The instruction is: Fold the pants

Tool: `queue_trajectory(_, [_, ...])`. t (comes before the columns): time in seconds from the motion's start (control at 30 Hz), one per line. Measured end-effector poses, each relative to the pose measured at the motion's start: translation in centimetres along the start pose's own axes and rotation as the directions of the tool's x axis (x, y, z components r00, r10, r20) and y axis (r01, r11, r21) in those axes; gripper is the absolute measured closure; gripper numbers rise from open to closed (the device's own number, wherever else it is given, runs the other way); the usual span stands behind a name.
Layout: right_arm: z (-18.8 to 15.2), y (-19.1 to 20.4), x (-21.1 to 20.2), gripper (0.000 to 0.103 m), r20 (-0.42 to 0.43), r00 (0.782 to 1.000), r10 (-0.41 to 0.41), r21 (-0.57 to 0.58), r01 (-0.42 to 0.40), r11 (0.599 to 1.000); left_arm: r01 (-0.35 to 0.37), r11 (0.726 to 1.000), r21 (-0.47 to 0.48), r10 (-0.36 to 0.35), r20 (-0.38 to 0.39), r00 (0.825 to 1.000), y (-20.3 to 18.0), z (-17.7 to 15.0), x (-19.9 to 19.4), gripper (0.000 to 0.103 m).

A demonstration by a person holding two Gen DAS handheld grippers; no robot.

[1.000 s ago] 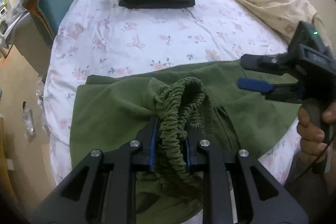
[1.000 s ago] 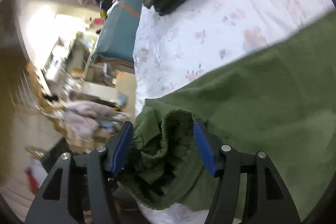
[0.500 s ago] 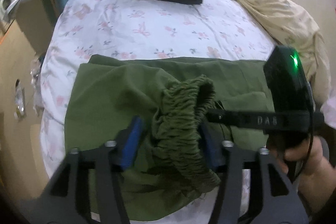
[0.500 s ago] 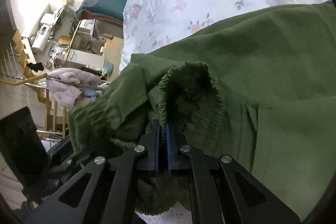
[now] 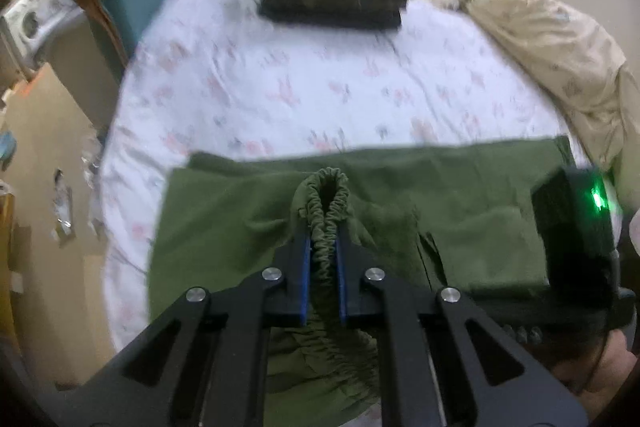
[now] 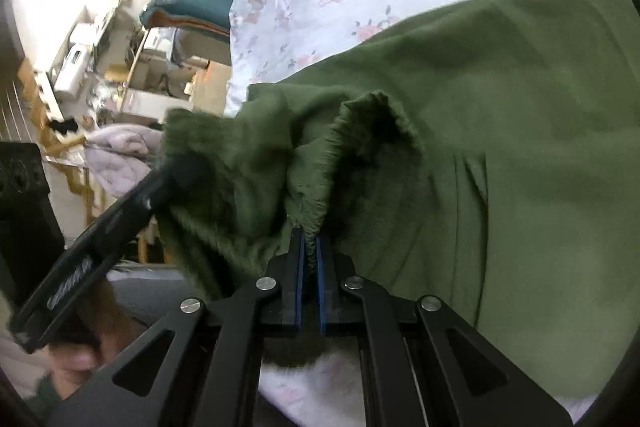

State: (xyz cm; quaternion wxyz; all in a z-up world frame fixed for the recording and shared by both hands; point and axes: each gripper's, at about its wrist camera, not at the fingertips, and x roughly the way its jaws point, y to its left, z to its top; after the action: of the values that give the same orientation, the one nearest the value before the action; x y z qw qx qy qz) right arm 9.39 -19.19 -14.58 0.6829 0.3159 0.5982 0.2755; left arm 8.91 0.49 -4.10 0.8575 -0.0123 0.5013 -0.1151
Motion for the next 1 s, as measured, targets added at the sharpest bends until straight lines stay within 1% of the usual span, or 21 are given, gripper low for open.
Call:
queue_trajectory(0.03, [-0.8, 0.5, 0.3, 0.099, -0.025, 1.0, 0.001, -0.003, -0.001, 1.0, 0.015, 1.0, -0.018, -0.015, 0.012, 1.0, 0.4, 0.0, -0.3, 0.095])
queue_trajectory(0.07, [-1.3, 0.7, 1.3, 0.099, -0.058, 0.998, -0.005, -0.009, 0.004, 1.0, 0.009, 1.0, -0.011, -0.009, 0.003, 1.0, 0.5, -0.3, -0.1, 0.095])
queue_trajectory(0.1, [-1.9, 0.4, 3.3, 0.099, -0.134, 0.991, -0.022, -0.003, 0.021, 1.0, 0.008, 1.0, 0.001, -0.008, -0.019, 1.0, 0.5, -0.5, 0.5, 0.096])
queue_trajectory(0.17, [-2.3, -0.4, 5.2, 0.096, -0.185, 0.982, -0.047, 0.02, 0.052, 0.998, 0.018, 1.0, -0.008, -0.018, -0.074, 0.997, 0.5, -1.2, 1.9, 0.095])
queue_trajectory(0.2, [-2.3, -0.7, 5.0, 0.093, -0.181, 0.983, -0.033, 0.033, 0.04, 0.999, 0.016, 1.0, 0.0, -0.016, -0.074, 0.997, 0.4, -1.5, 2.1, 0.095])
queue_trajectory(0.23, [-2.2, -0.7, 4.6, 0.093, -0.171, 0.985, -0.025, 0.035, 0.032, 0.999, 0.005, 1.0, 0.017, -0.004, -0.054, 0.999, 0.2, -1.6, 1.8, 0.095])
queue_trajectory(0.33, [-1.6, -0.6, 0.9, 0.087, -0.101, 0.994, -0.048, -0.005, 0.048, 0.999, -0.007, 0.997, 0.071, 0.008, -0.01, 1.0, -0.4, -1.5, 0.6, 0.095])
queue_trajectory(0.37, [-1.4, -0.9, -0.4, 0.08, -0.071, 0.997, -0.042, -0.008, 0.041, 0.999, -0.013, 0.997, 0.08, 0.013, -0.003, 1.0, -0.4, -1.4, 0.4, 0.095])
queue_trajectory(0.4, [-1.2, -1.4, -1.5, 0.058, -0.039, 0.999, -0.034, 0.009, 0.034, 0.999, -0.023, 0.995, 0.092, 0.023, 0.001, 1.0, -0.4, -1.3, 0.3, 0.095])
queue_trajectory(0.43, [-1.1, -2.0, -2.5, 0.043, 0.007, 0.999, -0.032, 0.04, 0.032, 0.999, -0.024, 0.995, 0.096, 0.024, 0.0, 1.0, -0.3, -1.2, 0.3, 0.095])
queue_trajectory(0.47, [-0.9, -2.7, -3.5, 0.022, 0.066, 0.997, -0.033, 0.07, 0.028, 0.997, -0.018, 0.996, 0.092, 0.018, -0.004, 1.0, -0.2, -1.1, 0.3, 0.095])
queue_trajectory(0.5, [-0.7, -3.1, -4.1, 0.019, 0.105, 0.994, -0.036, 0.092, 0.027, 0.995, -0.012, 0.996, 0.088, 0.012, -0.008, 1.0, -0.1, -1.1, 0.2, 0.095])
queue_trajectory(0.53, [-0.2, -3.7, -4.3, 0.019, 0.141, 0.989, -0.046, 0.127, 0.028, 0.992, -0.01, 0.996, 0.088, 0.011, -0.01, 1.0, -0.1, -1.2, 0.2, 0.095])
queue_trajectory(0.6, [0.5, -4.4, -3.4, 0.019, 0.155, 0.987, -0.028, 0.152, 0.004, 0.988, -0.01, 0.996, 0.091, 0.011, -0.011, 1.0, -0.1, -1.3, 0.1, 0.095])
queue_trajectory(0.7, [1.8, -5.3, -1.0, 0.019, 0.128, 0.992, -0.008, 0.193, -0.017, 0.981, -0.015, 0.996, 0.091, 0.016, -0.009, 1.0, -0.1, -1.4, -0.2, 0.095])
queue_trajectory(0.73, [2.0, -5.4, -0.5, 0.019, 0.121, 0.993, -0.013, 0.191, -0.01, 0.982, -0.017, 0.996, 0.088, 0.017, -0.007, 1.0, 0.0, -1.4, -0.3, 0.095])
queue_trajectory(0.77, [2.1, -5.6, 0.2, 0.022, 0.114, 0.993, -0.041, 0.184, 0.02, 0.983, -0.022, 0.996, 0.085, 0.023, -0.006, 1.0, 0.1, -1.4, -0.5, 0.095])
queue_trajectory(0.87, [2.0, -5.0, 0.2, 0.095, 0.121, 0.991, -0.056, 0.129, 0.04, 0.991, -0.048, 0.997, 0.056, 0.046, 0.029, 0.999, 0.9, -1.5, -1.9, 0.095])
queue_trajectory(0.9, [1.7, -4.1, -0.1, 0.094, 0.133, 0.99, -0.05, 0.101, 0.037, 0.994, -0.056, 0.998, 0.026, 0.055, 0.055, 0.997, 1.5, -1.6, -2.7, 0.095])
queue_trajectory(0.93, [1.7, -3.3, -0.8, 0.095, 0.155, 0.988, -0.021, 0.065, 0.011, 0.998, -0.055, 0.998, 0.004, 0.055, 0.064, 0.996, 2.0, -1.6, -3.2, 0.095])
queue_trajectory(1.0, [1.1, -1.3, -2.9, 0.095, 0.23, 0.972, 0.051, -0.03, -0.045, 0.999, -0.057, 0.997, -0.056, 0.061, 0.08, 0.995, 3.3, -1.9, -4.3, 0.095])
